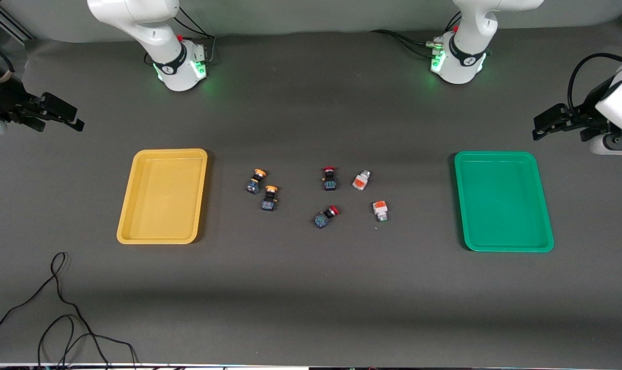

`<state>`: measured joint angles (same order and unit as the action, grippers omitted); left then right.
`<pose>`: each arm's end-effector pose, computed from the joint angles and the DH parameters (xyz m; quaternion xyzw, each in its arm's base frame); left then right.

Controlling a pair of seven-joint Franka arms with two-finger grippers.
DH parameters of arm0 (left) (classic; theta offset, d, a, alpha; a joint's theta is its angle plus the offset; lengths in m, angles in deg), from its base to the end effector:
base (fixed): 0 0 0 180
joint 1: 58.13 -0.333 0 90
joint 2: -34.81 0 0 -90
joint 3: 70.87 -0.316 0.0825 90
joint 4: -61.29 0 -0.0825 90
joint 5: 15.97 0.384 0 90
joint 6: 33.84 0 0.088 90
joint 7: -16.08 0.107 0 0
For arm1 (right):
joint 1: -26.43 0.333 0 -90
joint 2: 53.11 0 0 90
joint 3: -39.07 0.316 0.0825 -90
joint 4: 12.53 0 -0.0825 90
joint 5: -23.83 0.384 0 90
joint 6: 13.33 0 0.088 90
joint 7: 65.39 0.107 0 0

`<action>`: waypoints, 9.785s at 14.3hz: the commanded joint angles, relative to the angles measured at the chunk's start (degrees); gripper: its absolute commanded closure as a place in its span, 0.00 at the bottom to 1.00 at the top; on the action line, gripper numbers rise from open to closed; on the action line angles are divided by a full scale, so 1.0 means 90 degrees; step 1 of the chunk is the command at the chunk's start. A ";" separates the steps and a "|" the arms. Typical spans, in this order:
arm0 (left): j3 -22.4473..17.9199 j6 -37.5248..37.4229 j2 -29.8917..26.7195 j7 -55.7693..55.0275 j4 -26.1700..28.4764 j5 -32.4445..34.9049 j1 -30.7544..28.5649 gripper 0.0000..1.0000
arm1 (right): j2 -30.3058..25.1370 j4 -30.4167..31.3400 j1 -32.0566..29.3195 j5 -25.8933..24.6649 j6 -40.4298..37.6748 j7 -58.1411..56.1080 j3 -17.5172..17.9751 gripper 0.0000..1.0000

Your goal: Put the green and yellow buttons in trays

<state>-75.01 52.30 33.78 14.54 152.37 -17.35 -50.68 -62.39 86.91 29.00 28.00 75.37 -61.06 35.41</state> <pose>0.5404 -0.0336 0.6199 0.9992 -0.0159 -0.0346 0.0112 0.5000 -0.0042 0.6306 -0.9980 0.0464 0.0141 0.0411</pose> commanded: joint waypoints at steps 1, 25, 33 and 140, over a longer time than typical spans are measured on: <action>-0.0067 -0.0039 -0.0130 0.0112 0.0095 0.0095 0.0080 0.00 | -0.0023 -0.0121 -0.0031 -0.0112 -0.0149 0.0124 0.0036 0.00; 0.0079 0.2576 0.0806 -0.1431 0.1951 -0.0169 0.3018 0.00 | 0.2212 -0.0561 0.2830 0.0103 0.0798 0.2624 0.0153 0.00; 0.0450 0.3465 0.1703 -0.1372 0.1970 -0.0442 0.3283 0.00 | 0.2875 0.1771 0.2810 0.1379 0.3939 0.2663 0.0104 0.00; 0.0977 0.3909 0.3679 0.1167 0.1473 0.1540 -0.2322 0.00 | 0.4332 -0.0292 0.4705 0.3159 0.0705 -0.1583 -0.5501 1.00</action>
<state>-65.78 90.43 69.45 24.22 165.87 -4.40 -71.95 -23.20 76.49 69.47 56.41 74.72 -70.09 -13.28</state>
